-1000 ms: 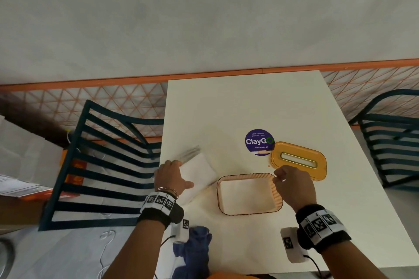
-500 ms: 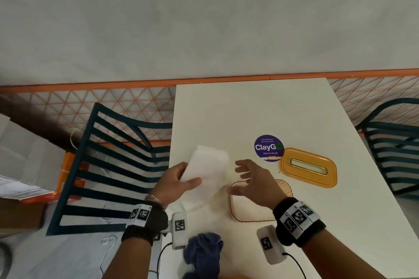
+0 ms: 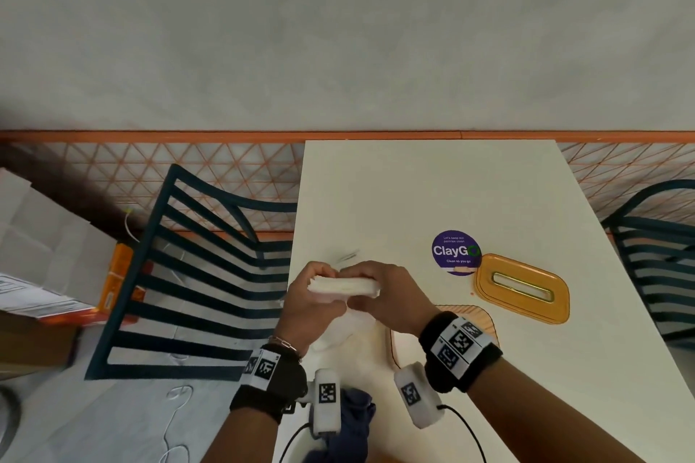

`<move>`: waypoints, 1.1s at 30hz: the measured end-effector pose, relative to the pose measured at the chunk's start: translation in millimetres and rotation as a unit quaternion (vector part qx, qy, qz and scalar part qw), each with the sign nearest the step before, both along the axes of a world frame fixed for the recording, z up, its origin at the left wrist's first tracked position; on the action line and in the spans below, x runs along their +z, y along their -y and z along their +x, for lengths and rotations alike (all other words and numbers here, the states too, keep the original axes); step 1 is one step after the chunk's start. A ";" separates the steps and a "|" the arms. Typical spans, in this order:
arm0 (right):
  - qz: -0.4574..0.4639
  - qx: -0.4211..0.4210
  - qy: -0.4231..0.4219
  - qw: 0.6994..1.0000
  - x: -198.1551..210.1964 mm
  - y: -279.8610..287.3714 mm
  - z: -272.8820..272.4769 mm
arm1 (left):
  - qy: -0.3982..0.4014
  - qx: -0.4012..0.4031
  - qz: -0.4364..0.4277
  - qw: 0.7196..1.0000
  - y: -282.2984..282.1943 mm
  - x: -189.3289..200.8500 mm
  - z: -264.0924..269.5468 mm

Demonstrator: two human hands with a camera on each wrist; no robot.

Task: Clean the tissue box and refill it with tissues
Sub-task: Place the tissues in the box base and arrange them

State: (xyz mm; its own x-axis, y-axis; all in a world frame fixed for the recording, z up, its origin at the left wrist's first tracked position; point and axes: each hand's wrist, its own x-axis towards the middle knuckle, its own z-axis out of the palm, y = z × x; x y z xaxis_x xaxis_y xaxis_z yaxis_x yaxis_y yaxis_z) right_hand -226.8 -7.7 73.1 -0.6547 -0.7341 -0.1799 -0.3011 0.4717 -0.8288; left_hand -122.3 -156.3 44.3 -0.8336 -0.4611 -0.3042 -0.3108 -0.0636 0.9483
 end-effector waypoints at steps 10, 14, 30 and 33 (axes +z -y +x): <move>0.042 -0.031 -0.017 0.998 -16.1 -2.8 3.1 | 0.072 0.043 -0.056 0.995 -19.4 -20.4 -5.8; 0.006 -0.031 -0.014 0.999 11.5 -5.4 -6.9 | 0.069 0.049 -0.010 0.996 -17.2 -7.2 -13.9; -0.100 -0.250 0.367 0.890 -4.1 -154.9 -32.3 | 0.137 0.026 0.256 0.956 -120.4 2.2 -36.3; 0.026 -0.239 0.283 0.928 -22.9 -181.1 -36.5 | 0.201 -0.020 0.146 0.968 -122.8 -13.0 -42.0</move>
